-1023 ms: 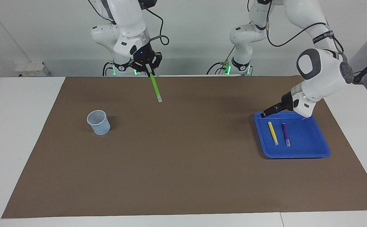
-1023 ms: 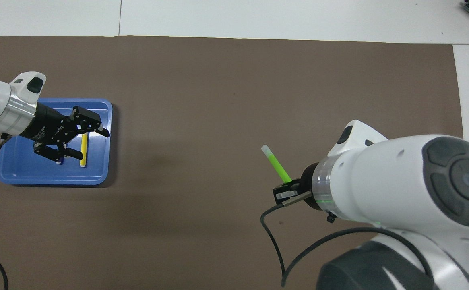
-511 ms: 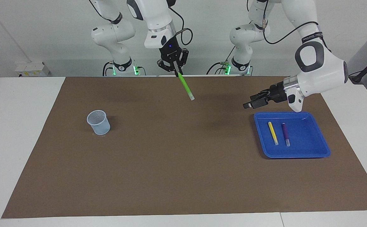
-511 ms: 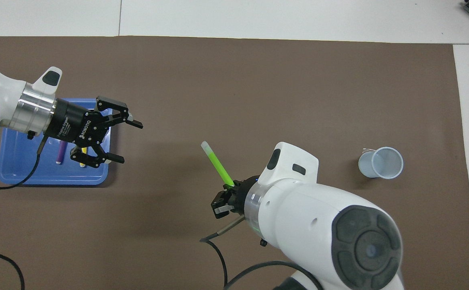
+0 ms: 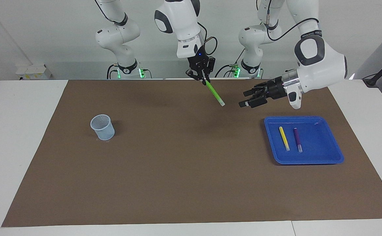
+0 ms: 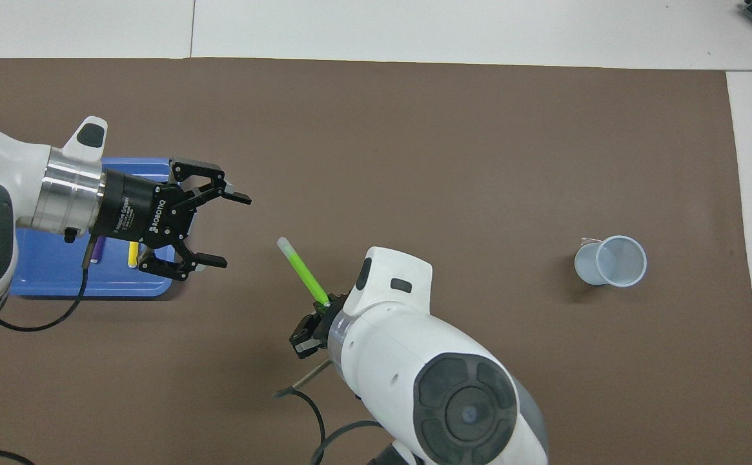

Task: Right arm passes pens to left for tray arrangement
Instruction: 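Close the left gripper on the green pen held by the right gripper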

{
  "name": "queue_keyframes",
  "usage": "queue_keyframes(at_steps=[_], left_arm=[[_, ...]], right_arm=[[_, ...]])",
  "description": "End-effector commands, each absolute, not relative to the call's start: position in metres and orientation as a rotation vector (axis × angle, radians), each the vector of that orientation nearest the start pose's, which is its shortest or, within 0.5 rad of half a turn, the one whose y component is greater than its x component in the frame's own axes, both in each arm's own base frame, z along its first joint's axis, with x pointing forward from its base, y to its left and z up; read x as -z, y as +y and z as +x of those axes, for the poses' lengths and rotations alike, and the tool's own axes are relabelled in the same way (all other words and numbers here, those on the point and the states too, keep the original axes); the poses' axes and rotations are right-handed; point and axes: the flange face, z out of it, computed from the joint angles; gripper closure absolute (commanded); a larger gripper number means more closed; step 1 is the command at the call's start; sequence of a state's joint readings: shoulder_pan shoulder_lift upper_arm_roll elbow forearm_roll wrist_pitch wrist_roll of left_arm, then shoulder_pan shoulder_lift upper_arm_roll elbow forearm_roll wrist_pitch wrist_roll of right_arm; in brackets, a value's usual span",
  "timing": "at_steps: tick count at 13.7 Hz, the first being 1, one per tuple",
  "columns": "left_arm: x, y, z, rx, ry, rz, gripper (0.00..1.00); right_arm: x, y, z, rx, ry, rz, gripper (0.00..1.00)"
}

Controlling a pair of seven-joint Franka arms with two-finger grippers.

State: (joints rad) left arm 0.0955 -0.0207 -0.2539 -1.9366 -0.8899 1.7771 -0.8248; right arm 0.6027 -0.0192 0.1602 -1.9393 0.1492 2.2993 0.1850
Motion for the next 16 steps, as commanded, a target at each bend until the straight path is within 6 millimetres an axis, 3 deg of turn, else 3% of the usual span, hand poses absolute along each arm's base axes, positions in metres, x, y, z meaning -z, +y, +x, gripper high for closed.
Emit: queue_keyframes(at_steps=[1, 3, 5, 7, 10, 12, 14, 16], left_arm=[[-0.517, -0.164, 0.496, 0.582, 1.121, 2.1, 0.0], [-0.523, -0.179, 0.485, 0.52, 1.166, 2.089, 0.0], [-0.523, -0.192, 0.462, 0.347, 1.191, 2.082, 0.0], [-0.521, -0.203, 0.46, 0.246, 1.195, 2.067, 0.0], [-0.523, -0.198, 0.469, 0.193, 1.199, 2.052, 0.0], [-0.501, -0.206, 0.481, 0.249, 1.197, 2.077, 0.01], [-0.475, -0.221, 0.51, 0.336, 1.17, 2.102, 0.02], [-0.463, -0.229, 0.524, 0.454, 1.114, 2.124, 0.02]], right_arm=[[-0.532, 0.413, 0.434, 0.467, -0.707, -2.718, 1.0], [-0.537, 0.414, 0.439, 0.454, -0.519, -2.721, 1.0], [-0.538, 0.412, 0.446, 0.423, -0.317, -2.733, 1.0], [-0.538, 0.412, 0.446, 0.389, -0.187, -2.735, 1.0], [-0.534, 0.414, 0.439, 0.34, -0.209, -2.763, 1.0], [-0.536, 0.415, 0.437, 0.345, -0.219, -2.762, 1.0], [-0.536, 0.416, 0.436, 0.345, -0.221, -2.762, 1.0], [-0.536, 0.415, 0.437, 0.352, -0.22, -2.758, 1.0]])
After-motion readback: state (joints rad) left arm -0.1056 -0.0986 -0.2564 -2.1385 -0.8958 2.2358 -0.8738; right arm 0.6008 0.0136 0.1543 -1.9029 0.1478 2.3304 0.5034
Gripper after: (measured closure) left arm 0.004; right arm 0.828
